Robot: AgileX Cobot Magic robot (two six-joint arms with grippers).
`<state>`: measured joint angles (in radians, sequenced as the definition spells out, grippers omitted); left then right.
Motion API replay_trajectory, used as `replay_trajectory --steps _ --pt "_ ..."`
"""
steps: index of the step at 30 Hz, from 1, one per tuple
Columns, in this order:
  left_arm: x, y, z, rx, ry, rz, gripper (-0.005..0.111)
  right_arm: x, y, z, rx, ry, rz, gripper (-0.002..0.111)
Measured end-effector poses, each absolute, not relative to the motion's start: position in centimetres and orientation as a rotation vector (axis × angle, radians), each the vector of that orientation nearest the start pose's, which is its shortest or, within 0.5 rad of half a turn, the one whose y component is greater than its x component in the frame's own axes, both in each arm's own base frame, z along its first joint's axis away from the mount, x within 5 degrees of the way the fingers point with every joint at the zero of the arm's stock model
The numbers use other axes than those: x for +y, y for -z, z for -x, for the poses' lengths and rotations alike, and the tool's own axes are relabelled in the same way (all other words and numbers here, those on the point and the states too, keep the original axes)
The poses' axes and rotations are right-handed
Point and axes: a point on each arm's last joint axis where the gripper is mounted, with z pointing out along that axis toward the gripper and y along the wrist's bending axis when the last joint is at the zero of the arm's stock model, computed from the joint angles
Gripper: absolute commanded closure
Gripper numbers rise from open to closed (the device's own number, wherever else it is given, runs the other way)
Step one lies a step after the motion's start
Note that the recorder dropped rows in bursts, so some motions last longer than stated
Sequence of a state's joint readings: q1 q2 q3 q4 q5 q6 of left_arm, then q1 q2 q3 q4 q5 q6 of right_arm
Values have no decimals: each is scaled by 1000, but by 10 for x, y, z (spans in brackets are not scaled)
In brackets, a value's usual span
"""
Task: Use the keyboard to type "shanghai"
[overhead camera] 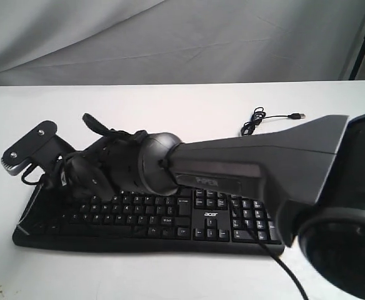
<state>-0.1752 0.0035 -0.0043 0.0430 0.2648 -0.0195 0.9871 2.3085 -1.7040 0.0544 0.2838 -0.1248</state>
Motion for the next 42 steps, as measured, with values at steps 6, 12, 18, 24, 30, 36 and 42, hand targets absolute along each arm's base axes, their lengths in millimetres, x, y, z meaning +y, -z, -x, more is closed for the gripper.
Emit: replay_trajectory --steps 6,12,18,24,30,36,42 --pt "-9 -190 -54 1741 102 -164 107 367 -140 -286 2156 -410 1126 108" --pt "-9 -190 -54 1741 102 -164 107 316 -131 -292 2245 -364 1025 108" --pt "-9 -190 -54 1741 102 -164 107 311 -123 -292 2257 -358 1012 108" --pt "-9 -190 -54 1741 102 -164 107 312 -124 -292 2250 -363 1008 108" --pt "-9 -190 -54 1741 102 -164 107 320 -123 -284 2230 -377 1036 108" --pt "-9 -190 -54 1741 102 -164 107 322 -121 -283 2228 -378 1040 108" --pt "-9 -190 -54 1741 102 -164 107 322 -116 -283 2230 -375 1043 108"
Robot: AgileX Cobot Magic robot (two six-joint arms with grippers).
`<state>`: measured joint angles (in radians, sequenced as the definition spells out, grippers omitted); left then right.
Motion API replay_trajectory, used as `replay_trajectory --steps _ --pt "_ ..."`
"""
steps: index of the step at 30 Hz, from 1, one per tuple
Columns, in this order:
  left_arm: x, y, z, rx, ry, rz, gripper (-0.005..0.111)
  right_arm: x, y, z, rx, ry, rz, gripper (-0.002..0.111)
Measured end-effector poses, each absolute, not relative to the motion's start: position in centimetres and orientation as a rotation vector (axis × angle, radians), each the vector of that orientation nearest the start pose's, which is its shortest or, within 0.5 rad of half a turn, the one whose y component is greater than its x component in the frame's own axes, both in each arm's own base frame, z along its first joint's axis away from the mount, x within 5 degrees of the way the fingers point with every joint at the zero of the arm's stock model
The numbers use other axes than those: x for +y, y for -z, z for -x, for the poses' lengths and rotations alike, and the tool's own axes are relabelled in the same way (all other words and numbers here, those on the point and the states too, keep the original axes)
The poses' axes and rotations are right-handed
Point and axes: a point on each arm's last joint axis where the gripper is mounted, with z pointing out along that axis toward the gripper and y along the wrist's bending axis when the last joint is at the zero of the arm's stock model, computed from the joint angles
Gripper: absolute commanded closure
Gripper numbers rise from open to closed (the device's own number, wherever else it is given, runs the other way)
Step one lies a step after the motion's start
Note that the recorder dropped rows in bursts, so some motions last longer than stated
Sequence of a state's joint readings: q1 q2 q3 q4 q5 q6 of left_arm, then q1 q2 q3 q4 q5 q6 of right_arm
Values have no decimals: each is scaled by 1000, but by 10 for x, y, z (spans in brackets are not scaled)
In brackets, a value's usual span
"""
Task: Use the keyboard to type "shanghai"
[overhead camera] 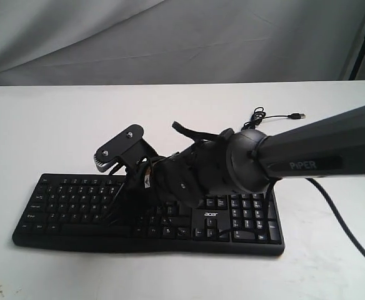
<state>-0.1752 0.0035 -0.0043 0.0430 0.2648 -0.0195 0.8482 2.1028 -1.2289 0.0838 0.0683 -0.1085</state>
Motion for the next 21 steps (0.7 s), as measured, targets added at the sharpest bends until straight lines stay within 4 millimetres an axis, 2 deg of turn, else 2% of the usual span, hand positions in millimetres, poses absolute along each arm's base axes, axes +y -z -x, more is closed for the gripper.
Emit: replay_trajectory --steps 4,15,17,21 --pt "-9 -190 -54 1741 102 -164 107 323 -110 -284 2232 -377 1036 108" --pt "-9 -190 -54 1741 102 -164 107 323 -112 -284 2228 -380 1031 108" --pt "-9 -190 -54 1741 102 -164 107 322 -121 -283 2223 -384 1029 108" --pt "-9 -190 -54 1741 102 -164 107 314 -152 -276 2161 -406 1008 108"
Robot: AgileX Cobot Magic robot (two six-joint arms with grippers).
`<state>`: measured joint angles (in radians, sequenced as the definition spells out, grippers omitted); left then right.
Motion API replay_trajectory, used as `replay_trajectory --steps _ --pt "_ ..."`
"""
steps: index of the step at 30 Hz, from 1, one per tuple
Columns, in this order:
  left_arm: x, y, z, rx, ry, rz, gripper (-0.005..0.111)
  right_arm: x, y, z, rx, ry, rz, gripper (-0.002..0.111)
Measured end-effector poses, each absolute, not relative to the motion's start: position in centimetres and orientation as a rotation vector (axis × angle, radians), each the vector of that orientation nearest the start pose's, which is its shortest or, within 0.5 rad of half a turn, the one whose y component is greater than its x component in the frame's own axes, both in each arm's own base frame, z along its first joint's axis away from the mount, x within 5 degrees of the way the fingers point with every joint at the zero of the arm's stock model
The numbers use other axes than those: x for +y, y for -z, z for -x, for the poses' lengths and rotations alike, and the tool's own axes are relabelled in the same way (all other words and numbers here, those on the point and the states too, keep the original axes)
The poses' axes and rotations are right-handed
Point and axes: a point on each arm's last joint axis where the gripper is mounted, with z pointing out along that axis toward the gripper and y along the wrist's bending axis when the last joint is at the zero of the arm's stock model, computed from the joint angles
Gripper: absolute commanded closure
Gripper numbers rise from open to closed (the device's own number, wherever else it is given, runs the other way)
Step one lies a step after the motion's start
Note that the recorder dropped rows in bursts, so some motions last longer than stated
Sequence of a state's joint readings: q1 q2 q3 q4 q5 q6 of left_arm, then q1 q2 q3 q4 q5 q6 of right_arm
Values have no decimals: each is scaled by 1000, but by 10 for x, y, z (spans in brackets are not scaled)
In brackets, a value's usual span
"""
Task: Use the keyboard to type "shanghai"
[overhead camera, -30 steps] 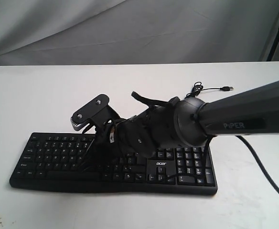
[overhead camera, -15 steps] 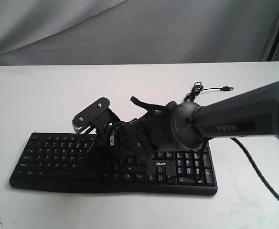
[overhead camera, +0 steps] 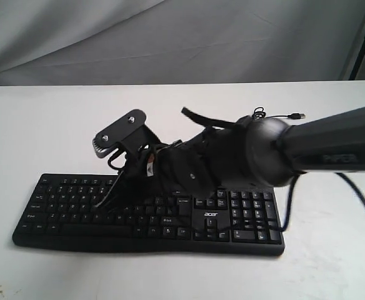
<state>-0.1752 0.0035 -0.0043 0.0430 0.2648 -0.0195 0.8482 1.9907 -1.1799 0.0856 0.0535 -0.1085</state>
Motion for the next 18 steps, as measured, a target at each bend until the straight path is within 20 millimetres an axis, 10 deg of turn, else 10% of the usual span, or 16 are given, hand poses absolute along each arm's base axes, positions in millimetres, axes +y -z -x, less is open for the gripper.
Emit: replay_trajectory --steps 6,18 --pt "-9 -190 -54 1741 102 -164 107 268 -189 -237 2017 -449 935 108" --pt "-9 -190 -54 1741 102 -164 107 195 -188 -178 1982 -479 806 108"
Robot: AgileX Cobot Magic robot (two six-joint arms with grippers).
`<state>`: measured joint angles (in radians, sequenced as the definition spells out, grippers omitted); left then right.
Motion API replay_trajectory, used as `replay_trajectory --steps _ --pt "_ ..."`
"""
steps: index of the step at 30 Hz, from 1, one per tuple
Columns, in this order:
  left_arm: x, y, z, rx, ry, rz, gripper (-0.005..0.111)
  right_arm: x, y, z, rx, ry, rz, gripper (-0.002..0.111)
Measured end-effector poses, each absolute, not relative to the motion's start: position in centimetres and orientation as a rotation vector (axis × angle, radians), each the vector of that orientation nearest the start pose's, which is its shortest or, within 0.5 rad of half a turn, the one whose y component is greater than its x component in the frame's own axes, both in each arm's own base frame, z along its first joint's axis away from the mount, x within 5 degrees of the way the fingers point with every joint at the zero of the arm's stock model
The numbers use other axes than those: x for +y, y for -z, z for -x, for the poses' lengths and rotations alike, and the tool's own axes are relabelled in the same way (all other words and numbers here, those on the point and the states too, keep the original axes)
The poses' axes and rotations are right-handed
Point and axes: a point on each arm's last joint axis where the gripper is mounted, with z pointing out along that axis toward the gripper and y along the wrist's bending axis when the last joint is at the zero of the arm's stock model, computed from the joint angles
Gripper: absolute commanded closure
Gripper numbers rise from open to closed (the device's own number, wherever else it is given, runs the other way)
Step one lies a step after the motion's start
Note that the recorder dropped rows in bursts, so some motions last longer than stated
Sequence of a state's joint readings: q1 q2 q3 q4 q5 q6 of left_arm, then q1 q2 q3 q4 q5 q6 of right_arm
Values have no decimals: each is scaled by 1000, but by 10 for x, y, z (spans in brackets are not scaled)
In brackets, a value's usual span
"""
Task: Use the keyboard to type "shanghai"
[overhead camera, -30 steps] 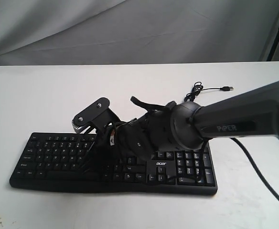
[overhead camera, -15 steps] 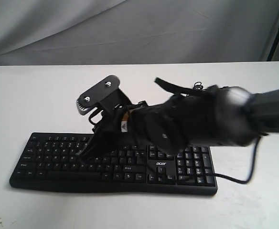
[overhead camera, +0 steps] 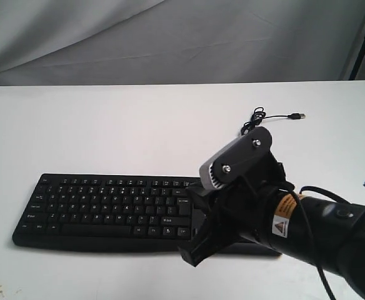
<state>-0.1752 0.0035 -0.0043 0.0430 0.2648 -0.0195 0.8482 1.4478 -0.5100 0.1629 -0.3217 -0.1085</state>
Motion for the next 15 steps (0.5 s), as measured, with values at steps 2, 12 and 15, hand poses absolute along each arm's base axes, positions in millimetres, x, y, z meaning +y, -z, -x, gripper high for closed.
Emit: replay_trajectory --steps 2,12,15 --pt "-9 -190 -54 1741 102 -164 107 194 -187 -177 1991 -478 805 108" --pt "-9 -190 -54 1741 102 -164 107 193 -187 -177 1993 -479 801 108" --pt "-9 -190 -54 1741 102 -164 107 193 -188 -173 1997 -484 814 108"
